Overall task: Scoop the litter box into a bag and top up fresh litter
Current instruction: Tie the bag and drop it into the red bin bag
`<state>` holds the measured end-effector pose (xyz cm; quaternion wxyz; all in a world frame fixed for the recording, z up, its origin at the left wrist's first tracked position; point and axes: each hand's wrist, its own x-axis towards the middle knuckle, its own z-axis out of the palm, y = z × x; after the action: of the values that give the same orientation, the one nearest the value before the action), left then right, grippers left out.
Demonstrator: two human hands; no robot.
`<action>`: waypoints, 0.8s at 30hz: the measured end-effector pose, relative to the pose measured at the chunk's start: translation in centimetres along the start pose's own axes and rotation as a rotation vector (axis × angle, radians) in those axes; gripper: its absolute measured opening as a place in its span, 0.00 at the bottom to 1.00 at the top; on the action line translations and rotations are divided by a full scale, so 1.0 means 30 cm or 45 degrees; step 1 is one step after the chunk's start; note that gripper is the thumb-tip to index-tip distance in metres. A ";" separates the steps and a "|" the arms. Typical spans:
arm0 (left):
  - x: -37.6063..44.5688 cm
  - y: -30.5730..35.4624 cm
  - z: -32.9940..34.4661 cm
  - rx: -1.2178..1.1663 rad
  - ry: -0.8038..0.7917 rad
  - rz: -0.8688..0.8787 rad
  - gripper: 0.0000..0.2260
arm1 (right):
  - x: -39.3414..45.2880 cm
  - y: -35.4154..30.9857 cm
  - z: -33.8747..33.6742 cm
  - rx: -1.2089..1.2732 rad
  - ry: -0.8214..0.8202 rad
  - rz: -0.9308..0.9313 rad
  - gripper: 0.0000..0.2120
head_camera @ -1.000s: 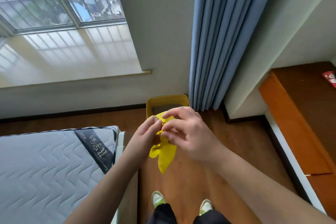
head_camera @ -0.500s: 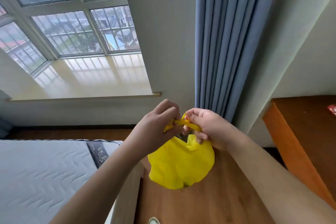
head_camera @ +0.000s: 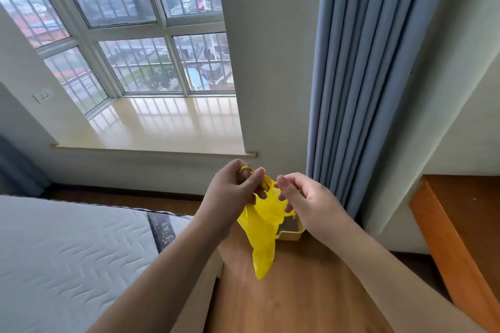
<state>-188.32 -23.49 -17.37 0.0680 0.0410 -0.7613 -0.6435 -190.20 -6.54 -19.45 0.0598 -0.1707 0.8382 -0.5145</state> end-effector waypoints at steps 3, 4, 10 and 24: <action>-0.025 0.002 -0.034 -0.038 -0.015 0.008 0.12 | 0.005 -0.040 0.052 0.140 -0.142 0.144 0.24; -0.035 0.002 -0.049 -0.060 -0.011 0.009 0.12 | 0.004 -0.051 0.069 0.183 -0.172 0.183 0.24; -0.120 -0.025 -0.180 -0.133 -0.057 -0.008 0.12 | -0.019 -0.126 0.207 0.472 -0.263 0.324 0.24; -0.342 -0.128 -0.437 -0.065 -0.095 0.135 0.18 | -0.186 -0.282 0.484 1.003 -0.416 0.655 0.10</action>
<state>-176.25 -35.38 -19.55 0.0746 -0.0254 -0.7479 -0.6592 -179.08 -20.32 -19.13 0.3753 -0.0013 0.5747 -0.7272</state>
